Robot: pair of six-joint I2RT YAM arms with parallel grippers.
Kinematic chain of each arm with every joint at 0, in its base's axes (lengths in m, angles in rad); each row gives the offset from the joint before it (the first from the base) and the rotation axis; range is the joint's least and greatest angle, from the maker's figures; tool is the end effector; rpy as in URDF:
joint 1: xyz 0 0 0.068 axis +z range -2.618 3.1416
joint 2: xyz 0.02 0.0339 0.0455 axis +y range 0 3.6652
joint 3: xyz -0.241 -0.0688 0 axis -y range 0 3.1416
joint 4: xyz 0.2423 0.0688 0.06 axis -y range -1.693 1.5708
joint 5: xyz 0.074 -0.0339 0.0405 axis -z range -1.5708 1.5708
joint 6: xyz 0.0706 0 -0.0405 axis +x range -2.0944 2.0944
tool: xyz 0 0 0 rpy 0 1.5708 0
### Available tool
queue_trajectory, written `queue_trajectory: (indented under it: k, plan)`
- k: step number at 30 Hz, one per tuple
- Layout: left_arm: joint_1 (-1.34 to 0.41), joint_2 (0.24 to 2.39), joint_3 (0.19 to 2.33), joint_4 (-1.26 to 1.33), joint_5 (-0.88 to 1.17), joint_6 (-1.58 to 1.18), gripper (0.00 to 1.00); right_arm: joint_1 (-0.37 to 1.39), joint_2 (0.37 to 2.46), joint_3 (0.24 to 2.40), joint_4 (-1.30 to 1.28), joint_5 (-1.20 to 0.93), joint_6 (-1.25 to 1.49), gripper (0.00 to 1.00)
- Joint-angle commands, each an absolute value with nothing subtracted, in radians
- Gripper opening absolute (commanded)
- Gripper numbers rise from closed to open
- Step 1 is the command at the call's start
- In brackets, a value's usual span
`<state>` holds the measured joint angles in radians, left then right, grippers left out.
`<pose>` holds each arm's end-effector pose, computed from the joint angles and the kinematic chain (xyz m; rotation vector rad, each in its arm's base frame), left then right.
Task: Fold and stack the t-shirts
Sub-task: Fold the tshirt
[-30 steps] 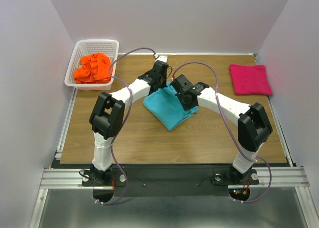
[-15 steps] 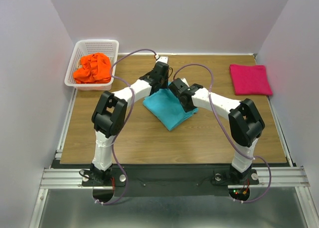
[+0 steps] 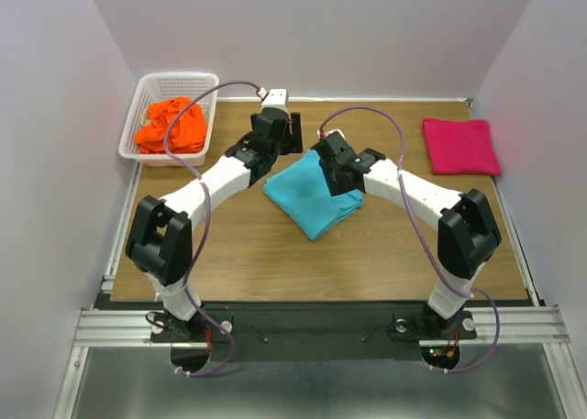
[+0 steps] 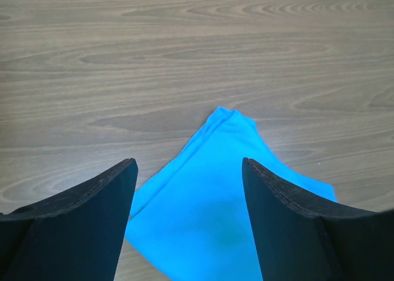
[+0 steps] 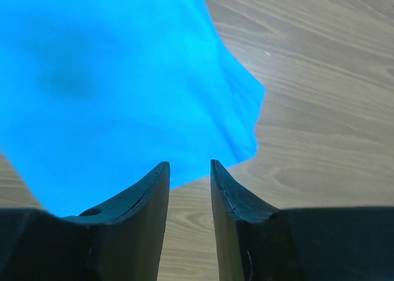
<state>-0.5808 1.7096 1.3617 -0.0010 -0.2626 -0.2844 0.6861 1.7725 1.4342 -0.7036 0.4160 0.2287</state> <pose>0.3739 -0.2235 0.2774 0.1075 1.9182 -0.3323 0.3173 0.2229 0.2062 -0.4251 2.4529 -0.1734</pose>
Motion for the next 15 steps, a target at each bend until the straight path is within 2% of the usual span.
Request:
queue_trajectory:
  k: [1,8,15]
  plan:
    - [-0.577,1.723,1.299,0.028,-0.268,-0.29,0.77,0.661,1.764,1.37,-0.548,0.298,0.215,0.38]
    - [-0.565,1.88,1.328,0.017,-0.25,-0.279,0.69,0.551,1.81,1.247,-0.419,0.236,0.227,0.38]
    - [-0.566,1.908,1.296,-0.043,-0.189,-0.337,0.64,0.476,1.83,1.201,-0.368,0.236,0.189,0.38]
